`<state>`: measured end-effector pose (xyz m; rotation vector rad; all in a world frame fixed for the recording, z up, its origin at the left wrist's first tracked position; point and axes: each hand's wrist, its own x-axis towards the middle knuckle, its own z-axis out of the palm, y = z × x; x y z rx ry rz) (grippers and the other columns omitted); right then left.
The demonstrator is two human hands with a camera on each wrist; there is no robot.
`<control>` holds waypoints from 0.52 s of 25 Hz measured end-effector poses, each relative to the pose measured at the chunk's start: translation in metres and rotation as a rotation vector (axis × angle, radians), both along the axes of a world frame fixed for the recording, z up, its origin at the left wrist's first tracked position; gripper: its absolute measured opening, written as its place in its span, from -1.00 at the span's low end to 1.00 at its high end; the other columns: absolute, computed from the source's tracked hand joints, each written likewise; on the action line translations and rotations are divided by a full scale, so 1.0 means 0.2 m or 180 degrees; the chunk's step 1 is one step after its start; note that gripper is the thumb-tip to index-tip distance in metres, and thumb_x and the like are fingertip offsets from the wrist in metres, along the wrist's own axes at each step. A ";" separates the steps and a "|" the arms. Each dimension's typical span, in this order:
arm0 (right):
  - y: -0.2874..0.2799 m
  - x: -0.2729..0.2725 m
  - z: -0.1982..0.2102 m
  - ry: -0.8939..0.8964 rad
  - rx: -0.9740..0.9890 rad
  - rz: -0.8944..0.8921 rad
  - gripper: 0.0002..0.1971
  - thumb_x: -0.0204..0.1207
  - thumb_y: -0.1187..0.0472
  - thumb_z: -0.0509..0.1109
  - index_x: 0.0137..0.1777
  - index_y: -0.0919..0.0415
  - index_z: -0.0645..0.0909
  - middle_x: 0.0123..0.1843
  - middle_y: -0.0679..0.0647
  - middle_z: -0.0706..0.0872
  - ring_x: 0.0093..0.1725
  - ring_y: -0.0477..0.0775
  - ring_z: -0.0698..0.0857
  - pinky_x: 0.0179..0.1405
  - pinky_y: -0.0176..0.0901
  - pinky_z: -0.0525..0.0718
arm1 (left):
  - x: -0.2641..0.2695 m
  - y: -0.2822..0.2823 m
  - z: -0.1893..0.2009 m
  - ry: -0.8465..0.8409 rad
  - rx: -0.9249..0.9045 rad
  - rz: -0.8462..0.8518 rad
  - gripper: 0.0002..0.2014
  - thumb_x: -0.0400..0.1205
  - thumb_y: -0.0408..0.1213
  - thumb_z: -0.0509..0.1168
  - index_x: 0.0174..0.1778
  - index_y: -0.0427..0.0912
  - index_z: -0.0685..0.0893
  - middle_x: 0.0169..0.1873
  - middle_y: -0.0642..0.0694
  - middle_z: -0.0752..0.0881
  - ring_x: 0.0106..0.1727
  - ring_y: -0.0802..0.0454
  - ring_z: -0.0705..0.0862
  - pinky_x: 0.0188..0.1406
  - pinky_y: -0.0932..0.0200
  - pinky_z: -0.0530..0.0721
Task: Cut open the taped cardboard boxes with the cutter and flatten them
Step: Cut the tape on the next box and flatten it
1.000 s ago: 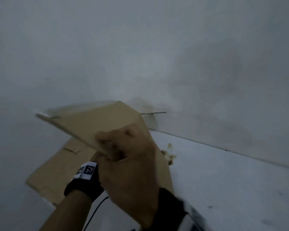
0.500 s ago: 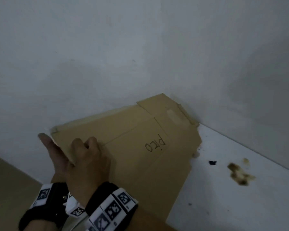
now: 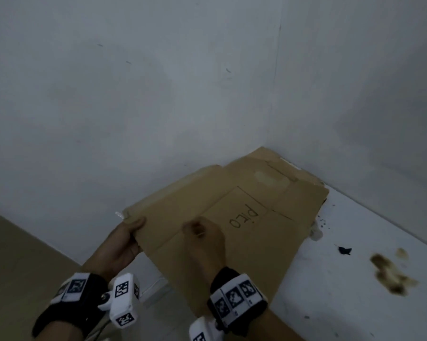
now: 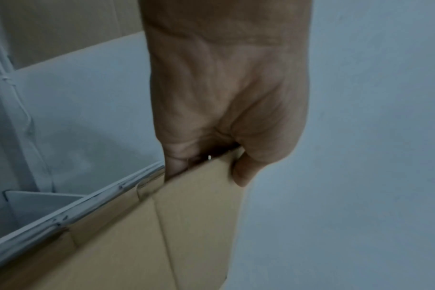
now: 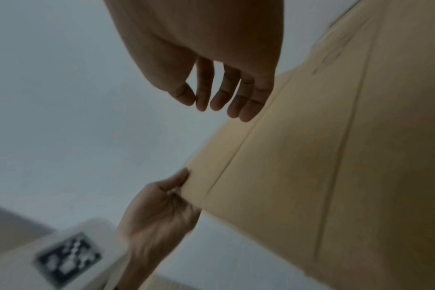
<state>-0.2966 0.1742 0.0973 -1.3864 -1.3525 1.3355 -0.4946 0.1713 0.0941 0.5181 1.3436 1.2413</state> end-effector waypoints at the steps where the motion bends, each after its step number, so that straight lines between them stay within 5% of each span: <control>1: 0.03 0.07 -0.03 0.0116 -0.0091 -0.0357 -0.79 0.62 0.13 0.38 -0.25 0.13 0.65 -0.31 -0.05 0.70 -0.38 -0.20 0.58 -0.46 -0.46 0.49 | -0.02 0.03 -0.05 0.0036 -0.0056 -0.0015 -0.75 0.78 -0.30 0.17 0.32 -0.12 0.64 0.18 -0.18 0.81 0.23 -0.17 0.75 0.04 -0.10 0.81; 6: 0.22 0.38 -0.21 0.0003 -0.0572 -0.1476 -0.75 0.61 0.17 0.34 -0.19 0.35 0.64 -0.33 0.06 0.66 -0.32 0.05 0.57 -0.39 -0.19 0.44 | -0.10 0.17 -0.33 0.0278 -0.0243 0.0180 -0.68 0.80 -0.33 0.14 0.47 -0.22 0.57 0.28 -0.23 0.74 0.30 -0.20 0.70 0.22 -0.12 0.67; 9: 0.39 0.58 -0.35 -0.0546 -0.0802 -0.1305 -0.79 0.66 0.16 0.31 -0.05 0.30 0.69 -0.12 0.13 0.75 -0.29 -0.02 0.56 -0.36 -0.21 0.45 | -0.17 0.25 -0.49 0.0508 -0.0474 0.0342 -0.65 0.80 -0.35 0.16 0.52 -0.30 0.51 0.32 -0.31 0.70 0.27 -0.28 0.70 0.24 -0.17 0.66; 13: 0.63 0.80 -0.47 -0.1477 -0.0773 -0.0903 -0.80 0.67 0.12 0.31 0.08 0.23 0.69 0.11 0.21 0.74 -0.09 0.18 0.61 -0.07 -0.13 0.55 | -0.28 0.35 -0.73 0.0891 -0.1012 0.0458 -0.45 0.67 -0.29 0.37 0.58 -0.33 0.42 0.28 -0.32 0.70 0.18 -0.30 0.74 0.12 -0.21 0.76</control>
